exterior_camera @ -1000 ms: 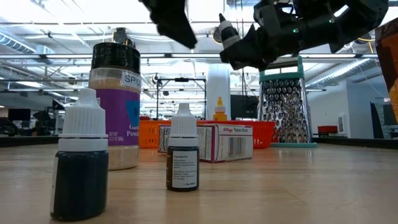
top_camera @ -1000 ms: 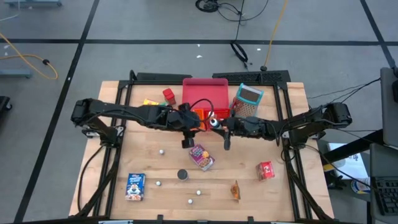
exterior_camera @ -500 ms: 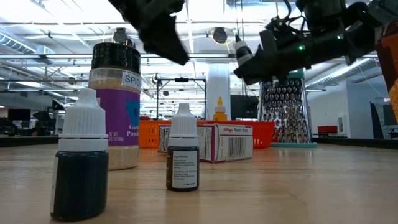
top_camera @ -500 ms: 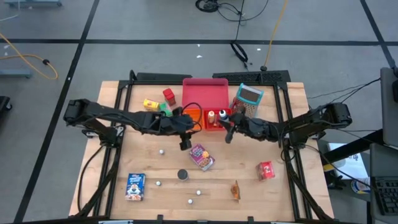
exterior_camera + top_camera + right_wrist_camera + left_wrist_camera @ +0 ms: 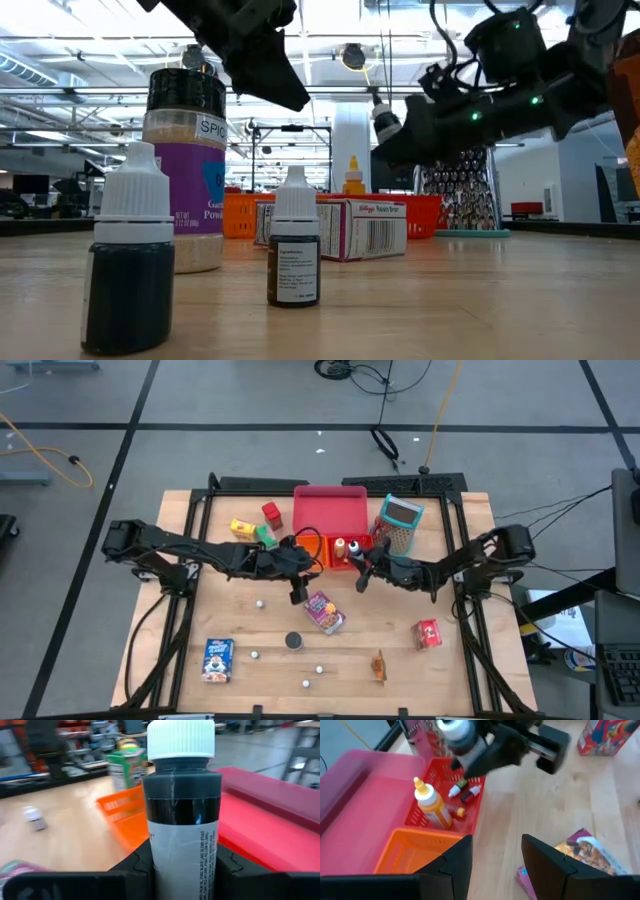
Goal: Pick & Place Kitchen Items
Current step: Put the black food coloring bottle into the red bin
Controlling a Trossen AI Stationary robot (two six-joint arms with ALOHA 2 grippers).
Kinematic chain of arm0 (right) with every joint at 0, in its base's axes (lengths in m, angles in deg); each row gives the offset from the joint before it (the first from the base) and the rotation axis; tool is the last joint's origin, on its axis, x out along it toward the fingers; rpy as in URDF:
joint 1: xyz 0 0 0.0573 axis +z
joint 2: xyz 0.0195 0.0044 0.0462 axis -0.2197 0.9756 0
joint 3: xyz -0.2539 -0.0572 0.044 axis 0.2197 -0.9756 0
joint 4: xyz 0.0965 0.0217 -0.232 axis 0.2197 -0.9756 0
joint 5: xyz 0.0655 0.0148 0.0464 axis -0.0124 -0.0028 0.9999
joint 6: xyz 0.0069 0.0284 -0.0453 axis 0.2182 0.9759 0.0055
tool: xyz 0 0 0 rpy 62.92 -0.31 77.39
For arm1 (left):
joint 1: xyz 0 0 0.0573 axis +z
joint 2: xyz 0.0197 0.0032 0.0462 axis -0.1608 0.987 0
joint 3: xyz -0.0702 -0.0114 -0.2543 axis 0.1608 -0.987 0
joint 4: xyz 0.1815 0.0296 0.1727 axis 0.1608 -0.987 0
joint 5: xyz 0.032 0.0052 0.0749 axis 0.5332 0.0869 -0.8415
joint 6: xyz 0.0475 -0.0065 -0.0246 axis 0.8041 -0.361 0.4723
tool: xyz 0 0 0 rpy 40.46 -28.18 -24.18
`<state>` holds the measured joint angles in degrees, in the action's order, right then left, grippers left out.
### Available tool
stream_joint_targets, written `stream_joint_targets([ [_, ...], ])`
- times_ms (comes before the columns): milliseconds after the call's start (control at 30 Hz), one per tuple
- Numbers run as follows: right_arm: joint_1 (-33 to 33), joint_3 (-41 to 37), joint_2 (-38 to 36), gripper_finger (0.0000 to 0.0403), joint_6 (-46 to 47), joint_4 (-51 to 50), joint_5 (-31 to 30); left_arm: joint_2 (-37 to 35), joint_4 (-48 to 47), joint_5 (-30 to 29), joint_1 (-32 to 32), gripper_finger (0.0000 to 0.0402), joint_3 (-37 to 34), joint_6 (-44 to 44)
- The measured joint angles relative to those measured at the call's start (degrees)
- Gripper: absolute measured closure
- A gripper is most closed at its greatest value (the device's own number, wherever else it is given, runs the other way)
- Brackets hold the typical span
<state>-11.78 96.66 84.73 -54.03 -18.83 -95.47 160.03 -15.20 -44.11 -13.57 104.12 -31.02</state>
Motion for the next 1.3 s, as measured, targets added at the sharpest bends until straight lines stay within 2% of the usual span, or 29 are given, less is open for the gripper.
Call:
stream_joint_targets([
  [100, -0.2, 0.0, 3.0, 0.0306, -0.2, 2.8, -3.4, 0.0, 0.1, 0.0, -0.8, 0.0229, 0.0, 0.0],
  [300, -0.5, 0.0, 9.7, 0.0305, 0.2, 10.3, -4.9, 0.0, 0.2, 0.0, -1.9, 0.0229, 0.0, 0.2],
  [500, -0.8, 0.0, 13.8, 0.0304, 1.0, 13.2, -8.0, 0.0, 0.2, 0.0, -2.8, 0.0229, 0.0, 0.0],
  [633, -0.9, 0.0, 14.7, 0.0289, 2.2, 13.3, -8.1, 0.0, 0.3, 0.0, -3.2, 0.0229, 0.0, 0.0],
  [1000, -1.3, 0.0, 14.8, 0.0210, 1.9, 14.0, -8.1, 0.0, 0.3, 0.0, -3.2, 0.0229, 0.0, -0.1],
  [1167, -1.6, 0.0, 14.8, 0.0198, 1.7, 14.7, -8.0, 0.0, 0.3, 0.0, -3.2, 0.0229, 0.0, -0.1],
  [1300, -1.1, 0.0, 14.7, 0.0201, -2.8, 21.0, -8.1, 0.0, 0.3, -0.1, -3.2, 0.0229, 0.0, 0.0],
])
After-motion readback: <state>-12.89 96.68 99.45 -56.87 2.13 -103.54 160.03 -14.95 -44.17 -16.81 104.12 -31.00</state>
